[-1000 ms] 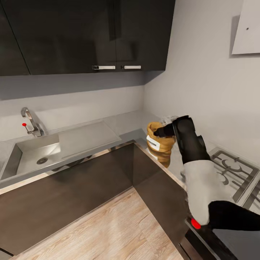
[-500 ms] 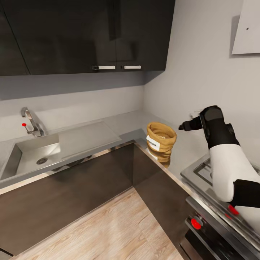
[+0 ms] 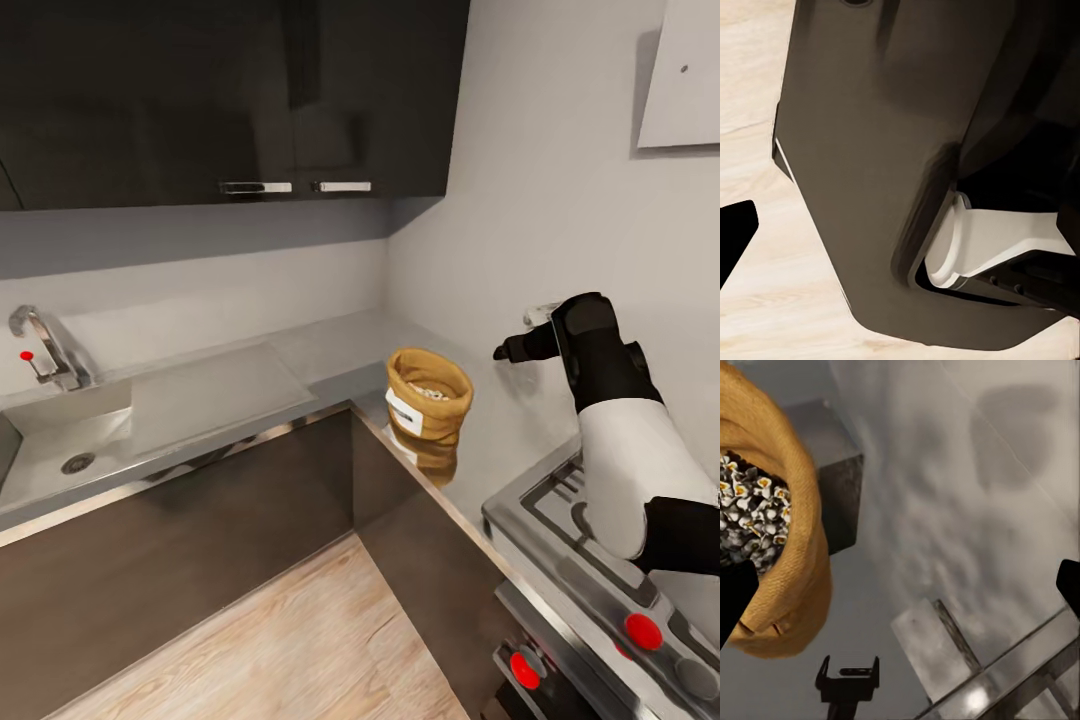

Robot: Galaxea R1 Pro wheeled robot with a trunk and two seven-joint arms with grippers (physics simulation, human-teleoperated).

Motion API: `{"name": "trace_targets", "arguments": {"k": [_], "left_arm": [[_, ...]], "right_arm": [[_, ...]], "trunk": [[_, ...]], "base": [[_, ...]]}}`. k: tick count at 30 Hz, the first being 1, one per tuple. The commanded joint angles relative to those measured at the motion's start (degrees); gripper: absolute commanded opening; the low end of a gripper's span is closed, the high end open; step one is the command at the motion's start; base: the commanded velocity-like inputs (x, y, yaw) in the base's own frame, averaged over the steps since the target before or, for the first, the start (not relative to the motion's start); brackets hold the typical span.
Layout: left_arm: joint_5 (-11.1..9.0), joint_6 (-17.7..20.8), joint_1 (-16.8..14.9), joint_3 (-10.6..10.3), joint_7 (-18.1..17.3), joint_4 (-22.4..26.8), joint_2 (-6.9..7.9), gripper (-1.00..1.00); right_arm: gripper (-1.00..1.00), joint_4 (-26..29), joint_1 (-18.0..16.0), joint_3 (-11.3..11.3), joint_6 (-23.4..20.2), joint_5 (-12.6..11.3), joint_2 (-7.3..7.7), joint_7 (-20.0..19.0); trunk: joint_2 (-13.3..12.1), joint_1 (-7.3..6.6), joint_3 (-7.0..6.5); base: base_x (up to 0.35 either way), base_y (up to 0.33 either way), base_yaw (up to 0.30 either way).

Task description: In the kitchen, take the popcorn bag from the countertop, put it into the microwave, and heat it until the popcorn is cooked so the cooked popcorn ends up inside the bag.

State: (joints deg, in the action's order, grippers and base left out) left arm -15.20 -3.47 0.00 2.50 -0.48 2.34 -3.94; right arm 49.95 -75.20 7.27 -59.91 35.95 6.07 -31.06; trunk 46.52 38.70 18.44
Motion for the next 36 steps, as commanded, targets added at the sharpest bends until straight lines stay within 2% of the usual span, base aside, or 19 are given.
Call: {"name": "trace_targets", "arguments": {"k": [1,5,10,21,36], "left_arm": [[-0.18,-0.13,0.0,0.23,-0.07,0.03,-0.01,1.0],[-0.18,-0.13,0.0,0.26,-0.07,0.03,-0.01,1.0],[-0.18,-0.14,0.0,0.3,-0.08,0.03,-0.01,1.0],[-0.18,-0.13,0.0,0.26,-0.14,0.03,-0.01,1.0],[-0.16,-0.22,0.0,0.23,-0.14,0.03,0.08,1.0]], "right_arm": [[1.0,0.05,-0.04,-0.01,-0.09,0.62,-0.18,-0.58],[1.0,0.06,-0.04,-0.14,-0.09,0.55,-0.88,-0.52],[1.0,-0.21,-0.04,0.01,-0.09,0.61,-0.89,-0.48],[1.0,-0.55,-0.04,0.02,-0.09,0.62,-1.34,-0.39],[1.0,-0.71,-0.07,0.11,-0.09,0.88,-0.56,-0.05]], "trunk": [[0.04,0.03,0.06],[0.04,0.03,0.06],[0.04,0.03,0.06],[0.04,0.03,0.06],[0.04,0.03,0.06]], "base": [[0.207,-0.162,0.0],[0.058,-0.044,0.0],[0.002,-0.002,0.035],[0.0,0.0,0.271],[0.122,0.0,0.032]]}}
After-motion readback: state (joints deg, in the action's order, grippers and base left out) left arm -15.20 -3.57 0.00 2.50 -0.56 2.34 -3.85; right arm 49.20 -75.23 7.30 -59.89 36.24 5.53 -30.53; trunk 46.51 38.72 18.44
